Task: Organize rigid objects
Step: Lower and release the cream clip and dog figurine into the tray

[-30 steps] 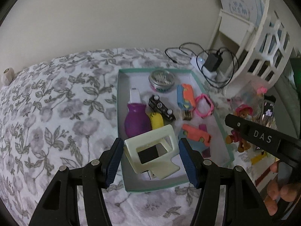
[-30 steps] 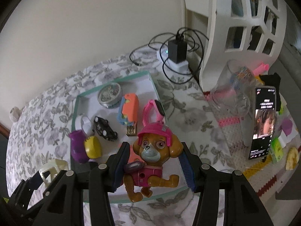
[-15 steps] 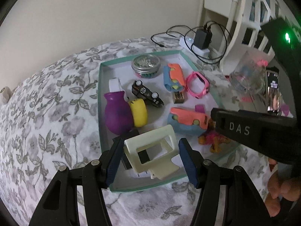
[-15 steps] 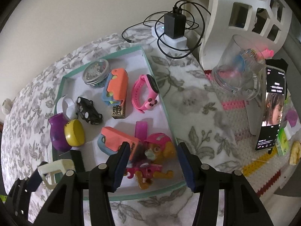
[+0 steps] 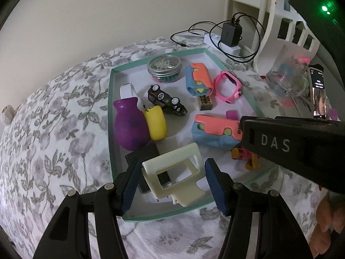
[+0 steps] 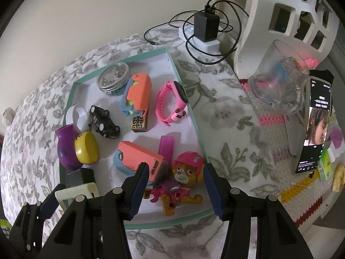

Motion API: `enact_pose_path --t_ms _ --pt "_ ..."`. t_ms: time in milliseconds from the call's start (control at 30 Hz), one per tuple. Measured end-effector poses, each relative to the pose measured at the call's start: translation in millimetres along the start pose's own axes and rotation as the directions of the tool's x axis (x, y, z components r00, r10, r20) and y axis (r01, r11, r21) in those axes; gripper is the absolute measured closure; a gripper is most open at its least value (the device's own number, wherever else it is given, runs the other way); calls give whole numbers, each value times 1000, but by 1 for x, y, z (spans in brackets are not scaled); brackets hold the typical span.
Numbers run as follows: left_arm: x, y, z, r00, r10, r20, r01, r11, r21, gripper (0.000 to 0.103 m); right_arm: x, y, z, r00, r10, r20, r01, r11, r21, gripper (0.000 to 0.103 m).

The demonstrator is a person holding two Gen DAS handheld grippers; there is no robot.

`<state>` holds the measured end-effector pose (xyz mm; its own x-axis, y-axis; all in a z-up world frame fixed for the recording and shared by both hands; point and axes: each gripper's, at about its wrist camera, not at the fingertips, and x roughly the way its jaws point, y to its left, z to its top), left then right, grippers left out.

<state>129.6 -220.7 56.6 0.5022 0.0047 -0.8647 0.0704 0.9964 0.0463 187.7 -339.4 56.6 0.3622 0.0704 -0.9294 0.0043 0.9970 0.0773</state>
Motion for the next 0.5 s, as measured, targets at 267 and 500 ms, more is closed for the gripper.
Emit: enact_pose_path --t_ms 267,500 --pt "0 2 1 1000 -19 4 19 1000 -11 40 0 1 0 1000 0 2 0 1000 -13 47" --pt "-6 6 4 999 -39 23 40 999 -34 39 0 1 0 1000 1 3 -1 1000 -17 47"
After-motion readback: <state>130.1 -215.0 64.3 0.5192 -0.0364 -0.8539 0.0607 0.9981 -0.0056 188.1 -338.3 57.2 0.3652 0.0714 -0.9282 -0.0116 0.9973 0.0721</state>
